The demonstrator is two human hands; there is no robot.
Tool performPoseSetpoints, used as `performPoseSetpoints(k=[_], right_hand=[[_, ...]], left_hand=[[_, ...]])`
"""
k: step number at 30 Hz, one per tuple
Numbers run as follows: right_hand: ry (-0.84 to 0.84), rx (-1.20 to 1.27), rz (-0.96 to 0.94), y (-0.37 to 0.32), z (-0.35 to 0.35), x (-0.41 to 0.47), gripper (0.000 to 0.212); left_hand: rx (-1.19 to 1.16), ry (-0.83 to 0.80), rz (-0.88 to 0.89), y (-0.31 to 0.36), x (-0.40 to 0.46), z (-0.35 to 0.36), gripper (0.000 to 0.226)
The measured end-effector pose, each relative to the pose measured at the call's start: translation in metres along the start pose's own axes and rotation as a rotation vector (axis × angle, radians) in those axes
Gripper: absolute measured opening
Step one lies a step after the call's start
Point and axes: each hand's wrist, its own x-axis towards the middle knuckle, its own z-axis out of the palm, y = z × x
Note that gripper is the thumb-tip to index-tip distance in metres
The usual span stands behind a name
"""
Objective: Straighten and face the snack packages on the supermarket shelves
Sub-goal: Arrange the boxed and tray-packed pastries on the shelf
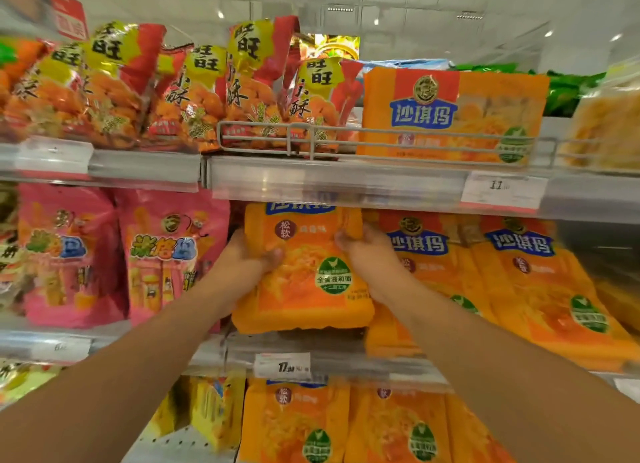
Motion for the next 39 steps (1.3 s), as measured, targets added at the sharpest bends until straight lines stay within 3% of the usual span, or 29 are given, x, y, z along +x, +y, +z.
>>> performPoseSetpoints(k=[8,15,22,24,26,28,30,33,37,39], right_hand=[[0.035,-0.289,-0.022,0.028,0.012,-0.005,0.020],[0.206,-0.668,-0.139,0.039,0.025,-0.016,0.067],[0.108,-0.812,-0.117,0.034,0.023,-0.030,0.077],[0.027,-0.822,-0.114,0.023,0.018,-0.037,0.069],[-0.055,-0.832,-0.146,0.007,0.006,-0.042,0.062],[-0.083,-0.822,-0.210,-0.021,-0.008,-0.048,0.046],[-0.085,-0.829,-0.273,-0.049,-0.025,-0.053,0.028],[-0.180,-0.847,-0.336,-0.080,-0.055,-0.064,0.013],[-0.213,-0.990,-0.464,-0.101,-0.112,-0.082,0.040],[-0.161,-0.877,-0.546,-0.113,-0.145,-0.082,0.034]], left_hand=[[0.106,-0.005,0.079,-0.039,0.004,0.000,0.065],[0.361,0.002,0.018,-0.050,0.009,-0.004,0.069],[0.514,-0.019,0.057,-0.039,-0.009,0.003,0.074],[0.753,-0.027,0.230,-0.026,-0.024,0.006,0.083],[0.883,-0.035,0.701,0.000,-0.039,0.008,0.065],[0.853,-0.093,1.190,0.039,-0.046,0.012,0.038],[0.809,-0.091,1.456,0.078,-0.044,0.021,0.028],[0.896,0.032,1.492,0.125,-0.033,0.043,0.032],[1.114,0.109,1.221,0.146,-0.018,0.072,0.055],[1.166,0.150,1.165,0.147,-0.015,0.087,0.061]])
